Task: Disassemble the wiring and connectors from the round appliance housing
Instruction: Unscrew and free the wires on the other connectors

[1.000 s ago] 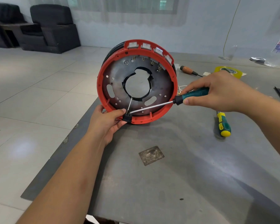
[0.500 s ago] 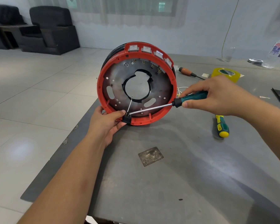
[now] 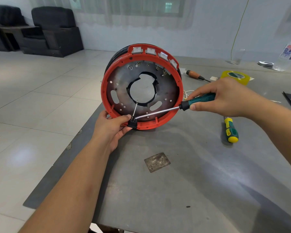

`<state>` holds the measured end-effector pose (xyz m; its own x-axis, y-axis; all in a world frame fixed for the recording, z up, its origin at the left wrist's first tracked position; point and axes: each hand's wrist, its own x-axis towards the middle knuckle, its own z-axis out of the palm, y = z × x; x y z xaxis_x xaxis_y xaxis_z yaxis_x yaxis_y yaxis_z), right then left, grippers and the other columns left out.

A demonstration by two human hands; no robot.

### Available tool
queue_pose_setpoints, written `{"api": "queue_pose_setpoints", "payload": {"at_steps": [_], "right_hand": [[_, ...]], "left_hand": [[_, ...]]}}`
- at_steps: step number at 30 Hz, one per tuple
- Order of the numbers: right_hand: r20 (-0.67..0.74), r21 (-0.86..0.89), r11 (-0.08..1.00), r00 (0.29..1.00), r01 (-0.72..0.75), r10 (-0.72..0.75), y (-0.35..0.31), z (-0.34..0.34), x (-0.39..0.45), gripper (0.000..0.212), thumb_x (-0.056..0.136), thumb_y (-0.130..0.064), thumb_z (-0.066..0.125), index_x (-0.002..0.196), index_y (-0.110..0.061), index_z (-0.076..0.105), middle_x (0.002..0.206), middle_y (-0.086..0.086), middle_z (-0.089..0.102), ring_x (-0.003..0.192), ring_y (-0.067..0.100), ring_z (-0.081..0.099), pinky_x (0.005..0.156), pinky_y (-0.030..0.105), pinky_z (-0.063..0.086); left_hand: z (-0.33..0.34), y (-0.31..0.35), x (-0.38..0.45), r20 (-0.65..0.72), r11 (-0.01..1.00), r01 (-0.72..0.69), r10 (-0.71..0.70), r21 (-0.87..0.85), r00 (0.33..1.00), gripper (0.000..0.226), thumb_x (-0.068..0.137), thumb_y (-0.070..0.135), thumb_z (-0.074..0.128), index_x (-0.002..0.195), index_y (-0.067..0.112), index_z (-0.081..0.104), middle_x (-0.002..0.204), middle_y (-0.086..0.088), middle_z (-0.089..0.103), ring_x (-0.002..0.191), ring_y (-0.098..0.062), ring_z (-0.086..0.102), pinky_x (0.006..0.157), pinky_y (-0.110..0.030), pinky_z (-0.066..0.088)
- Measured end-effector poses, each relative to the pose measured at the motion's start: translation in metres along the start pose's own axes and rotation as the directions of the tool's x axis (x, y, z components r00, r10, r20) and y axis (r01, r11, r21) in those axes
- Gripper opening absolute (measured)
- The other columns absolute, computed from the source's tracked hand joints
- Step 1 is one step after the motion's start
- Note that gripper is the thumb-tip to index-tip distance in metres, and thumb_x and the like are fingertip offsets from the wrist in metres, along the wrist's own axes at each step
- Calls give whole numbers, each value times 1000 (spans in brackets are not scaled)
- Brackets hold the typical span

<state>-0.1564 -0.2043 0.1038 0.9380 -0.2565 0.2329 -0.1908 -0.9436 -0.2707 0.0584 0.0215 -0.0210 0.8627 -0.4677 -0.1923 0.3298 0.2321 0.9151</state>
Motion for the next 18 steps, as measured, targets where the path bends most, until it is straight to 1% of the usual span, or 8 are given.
{"api": "queue_pose_setpoints", "payload": {"at_steps": [2, 3, 5, 8, 12, 13, 15, 18], "right_hand": [[12, -12, 1000, 1000, -1, 1, 1, -1, 2, 23, 76, -66, 64, 97, -58, 68, 77, -45, 58, 77, -8, 55, 53, 26, 34], [13, -13, 1000, 1000, -3, 3, 1, -1, 3, 24, 75, -67, 63, 96, -58, 68, 77, -47, 57, 77, -10, 55, 53, 26, 33], [8, -6, 1000, 1000, -4, 4, 3, 0, 3, 23, 74, -68, 64, 95, -58, 68, 79, -46, 58, 77, -10, 55, 53, 26, 35], [6, 30, 1000, 1000, -4, 4, 6, 3, 1, 17, 75, -65, 67, 91, -59, 68, 86, -43, 61, 83, -7, 57, 56, 25, 40], [3, 40, 999, 1000, 3, -3, 7, 5, 2, 16, 75, -65, 67, 91, -60, 68, 87, -41, 62, 84, -5, 58, 57, 25, 41], [3, 44, 999, 1000, 4, -4, 7, 5, 1, 17, 76, -65, 67, 92, -60, 68, 86, -40, 63, 84, -4, 58, 57, 26, 43], [0, 46, 999, 1000, -4, 4, 6, 5, 1, 19, 75, -66, 66, 93, -60, 69, 83, -32, 67, 85, -2, 58, 59, 29, 47], [-9, 1, 1000, 1000, -2, 2, 5, 9, 0, 29, 75, -68, 63, 98, -53, 72, 86, -19, 71, 80, 10, 62, 63, 39, 54]], "left_hand": [[-1, 0, 0, 2, 1000, 2, -2, -5, 1000, 56, 85, -8, 80, 130, 16, 57, 110, -16, 78, 83, -26, 81, 59, -29, 61], [-1, 0, 1, 2, 1000, 3, -3, -6, 1000, 57, 85, -8, 80, 131, 16, 56, 110, -16, 78, 83, -26, 80, 59, -28, 61], [-1, -1, 2, 4, 1000, 3, -3, -8, 1000, 57, 85, -8, 80, 131, 16, 56, 108, -15, 79, 82, -24, 80, 57, -27, 60], [-1, -2, 3, 5, 1000, 4, -3, -6, 1000, 58, 85, -7, 80, 132, 17, 57, 101, -12, 80, 80, -24, 80, 58, -29, 61], [-3, -2, 5, 5, 1000, 4, -3, -9, 1000, 60, 84, -7, 81, 133, 17, 56, 101, -12, 81, 81, -24, 80, 58, -28, 60], [-3, -3, 6, 2, 1000, 5, -5, -8, 1000, 60, 84, -7, 81, 133, 18, 56, 102, -12, 81, 82, -25, 81, 59, -29, 61], [-2, -3, 5, -2, 1000, 7, -7, -1, 1000, 61, 84, -7, 82, 133, 18, 56, 105, -13, 80, 82, -25, 81, 60, -29, 61], [-2, -1, 5, -10, 1000, 17, -17, 9, 1000, 63, 84, -7, 81, 134, 21, 55, 108, -14, 79, 78, -24, 81, 55, -27, 60]]}}
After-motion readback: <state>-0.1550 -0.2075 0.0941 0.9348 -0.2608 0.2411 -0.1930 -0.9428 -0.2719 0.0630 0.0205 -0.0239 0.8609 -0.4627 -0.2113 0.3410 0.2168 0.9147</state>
